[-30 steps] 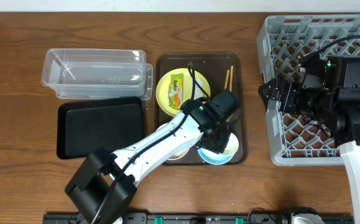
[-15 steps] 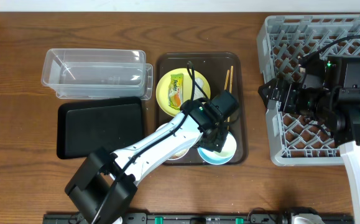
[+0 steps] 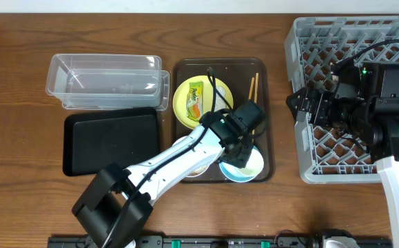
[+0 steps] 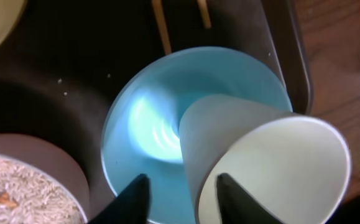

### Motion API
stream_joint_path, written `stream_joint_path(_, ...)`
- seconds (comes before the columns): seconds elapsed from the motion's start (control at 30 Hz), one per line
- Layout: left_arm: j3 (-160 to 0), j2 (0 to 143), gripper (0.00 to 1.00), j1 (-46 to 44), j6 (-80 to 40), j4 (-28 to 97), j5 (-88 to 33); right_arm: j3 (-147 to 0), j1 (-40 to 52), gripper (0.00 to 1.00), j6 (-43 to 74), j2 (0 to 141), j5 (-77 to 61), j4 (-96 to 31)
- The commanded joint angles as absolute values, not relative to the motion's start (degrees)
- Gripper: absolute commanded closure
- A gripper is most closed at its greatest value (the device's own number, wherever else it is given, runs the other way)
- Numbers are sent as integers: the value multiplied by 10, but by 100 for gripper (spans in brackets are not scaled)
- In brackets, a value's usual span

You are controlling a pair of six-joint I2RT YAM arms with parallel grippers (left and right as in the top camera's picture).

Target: Sort waste into correct bins and load items into the dishwasher rack

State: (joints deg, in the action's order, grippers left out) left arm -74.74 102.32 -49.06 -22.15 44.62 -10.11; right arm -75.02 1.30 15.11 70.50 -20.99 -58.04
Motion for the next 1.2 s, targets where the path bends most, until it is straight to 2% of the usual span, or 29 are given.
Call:
stream_joint_path(0.0, -735, 1029, 70, -494, -216, 446, -96, -761, 8, 1, 159, 705, -208, -582)
stream_joint_path(0.13, -734, 1029, 80, -494, -216, 444, -96, -761, 8, 1, 159, 705, -208, -581)
stream_joint_path(0.2, -734, 1029, 94, -494, -215, 445, -99, -761, 8, 1, 159, 705, -208, -581)
stream_joint_path(0.43, -747, 988, 94, -471, -215, 484, -114, -761, 8, 1, 154, 705, -208, -585)
stream_joint_path(0.63, -755, 864, 94, -372, -210, 490, -199, -761, 8, 2, 53, 705, -269, -575)
stream_joint_path(0.73, -755, 800, 94, -286, -196, 478, -301, -761, 8, 4, 21, 705, -347, -561)
stream_joint_path(0.87, -755, 757, 94, -164, -165, 431, -548, -761, 36, 9, -43, 705, -511, -515)
stream_joint_path(1.0, -754, 757, 94, -97, -166, 393, -732, -761, 84, 10, -49, 705, -571, -460)
stream_joint_path(1.17, -755, 759, 94, -69, -166, 382, -837, -761, 145, 12, -48, 705, -615, -370)
